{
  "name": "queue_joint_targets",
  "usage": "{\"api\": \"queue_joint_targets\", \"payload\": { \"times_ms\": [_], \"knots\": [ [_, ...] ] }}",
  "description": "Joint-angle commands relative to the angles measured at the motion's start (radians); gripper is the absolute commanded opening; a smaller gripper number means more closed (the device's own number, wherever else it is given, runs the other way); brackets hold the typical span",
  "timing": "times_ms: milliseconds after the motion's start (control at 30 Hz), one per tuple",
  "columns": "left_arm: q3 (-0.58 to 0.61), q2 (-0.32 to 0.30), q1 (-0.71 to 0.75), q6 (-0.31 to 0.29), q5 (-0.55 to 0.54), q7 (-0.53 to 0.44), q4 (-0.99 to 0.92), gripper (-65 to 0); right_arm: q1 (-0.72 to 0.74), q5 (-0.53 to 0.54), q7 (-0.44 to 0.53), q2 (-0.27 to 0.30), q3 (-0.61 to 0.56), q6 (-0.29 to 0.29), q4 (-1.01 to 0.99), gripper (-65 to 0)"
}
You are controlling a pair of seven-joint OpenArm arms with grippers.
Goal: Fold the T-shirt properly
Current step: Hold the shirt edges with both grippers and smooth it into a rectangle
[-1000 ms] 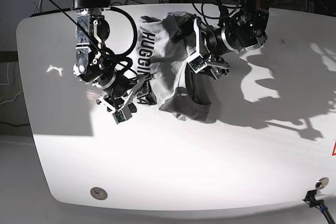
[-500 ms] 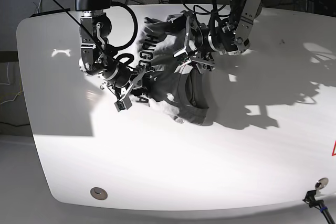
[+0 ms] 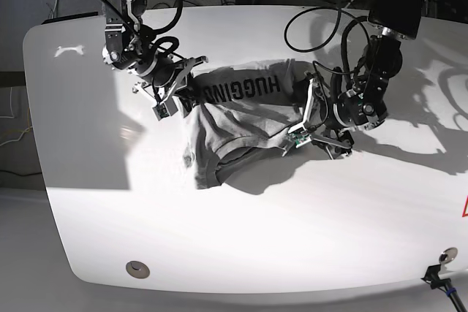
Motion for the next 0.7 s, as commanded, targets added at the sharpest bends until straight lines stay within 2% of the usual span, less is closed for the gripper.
{"api": "queue_joint_targets", "payload": {
  "times_ms": [0, 167, 267, 333, 533, 667],
  "knots": [
    [-0.004, -0.004, -0.032, 0.005, 0.005, -0.004, 0.015, -9.1, 0.005, -0.001, 0.01, 0.003, 0.004, 0.0, 0.022, -62.6],
    [-0.039, -0.021, -0.029, 0.005, 0.005, 0.001, 0.14, -9.1, 0.009, 0.0, 0.01, 0.003, 0.004, 0.0, 0.023, -62.6],
    [-0.137, -0.016, 0.083, 0.005, 0.005, 0.001, 0.299, -9.1, 0.009, 0.0, 0.01, 0.006, 0.004, 0.0, 0.023, -62.6],
    [-0.151, -0.007, 0.152, 0.005, 0.005, 0.001, 0.359, -9.1, 0.009, 0.0, 0.01, 0.006, 0.004, 0.0, 0.023, -62.6],
    [-0.154, -0.007, 0.305, 0.005, 0.009, 0.001, 0.364, -9.1, 0.009, 0.0, 0.01, 0.006, 0.004, 0.001, 0.023, -62.6],
    [-0.154, -0.005, 0.339, 0.005, 0.009, -0.002, 0.354, -9.1, 0.009, 0.0, 0.01, 0.006, 0.004, 0.001, 0.023, -62.6]
  ]
}}
